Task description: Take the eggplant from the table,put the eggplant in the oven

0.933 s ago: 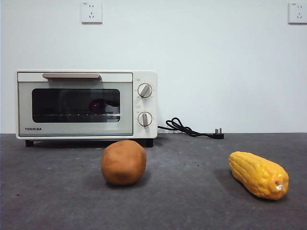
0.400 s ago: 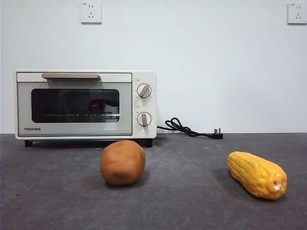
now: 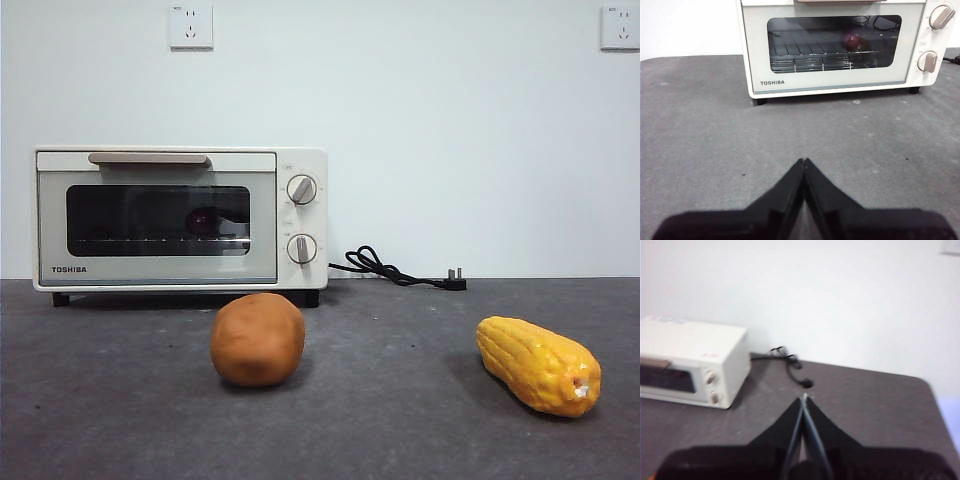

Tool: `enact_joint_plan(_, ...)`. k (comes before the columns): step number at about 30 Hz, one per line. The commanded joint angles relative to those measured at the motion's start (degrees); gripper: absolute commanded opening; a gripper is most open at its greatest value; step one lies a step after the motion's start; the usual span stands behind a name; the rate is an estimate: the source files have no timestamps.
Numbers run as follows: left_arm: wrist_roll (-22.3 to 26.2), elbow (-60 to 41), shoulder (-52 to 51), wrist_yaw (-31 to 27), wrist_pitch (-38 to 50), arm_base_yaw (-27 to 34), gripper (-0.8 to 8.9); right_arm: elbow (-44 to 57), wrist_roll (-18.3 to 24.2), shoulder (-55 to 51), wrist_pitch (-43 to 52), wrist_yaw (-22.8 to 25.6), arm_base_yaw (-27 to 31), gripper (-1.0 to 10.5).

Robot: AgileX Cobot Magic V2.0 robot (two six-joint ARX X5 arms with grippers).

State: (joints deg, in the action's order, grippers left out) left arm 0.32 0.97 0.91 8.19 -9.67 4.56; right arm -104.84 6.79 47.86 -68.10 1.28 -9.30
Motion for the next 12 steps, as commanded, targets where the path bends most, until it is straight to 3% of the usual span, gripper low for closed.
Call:
enact_joint_plan(1, -0.52, -0.55, 0.04, 0.13, 0.59, 0.13, -0.04, 1.55, 0.35, -3.50, 0.46, 0.02, 2.47, 0.0)
enact_joint_plan(6, -0.52, -0.55, 0.26, 0.13, 0.59, 0.13, -0.04, 7.85, 0.35, -9.79, 1.27, 0.02, 5.35, 0.0)
enact_joint_plan(12, -0.52, -0.52, 0.35, 0.13, 0.61, 0.13, -0.04, 24.39, 0.35, -18.91, 7.96, 0.00, 6.49, 0.0)
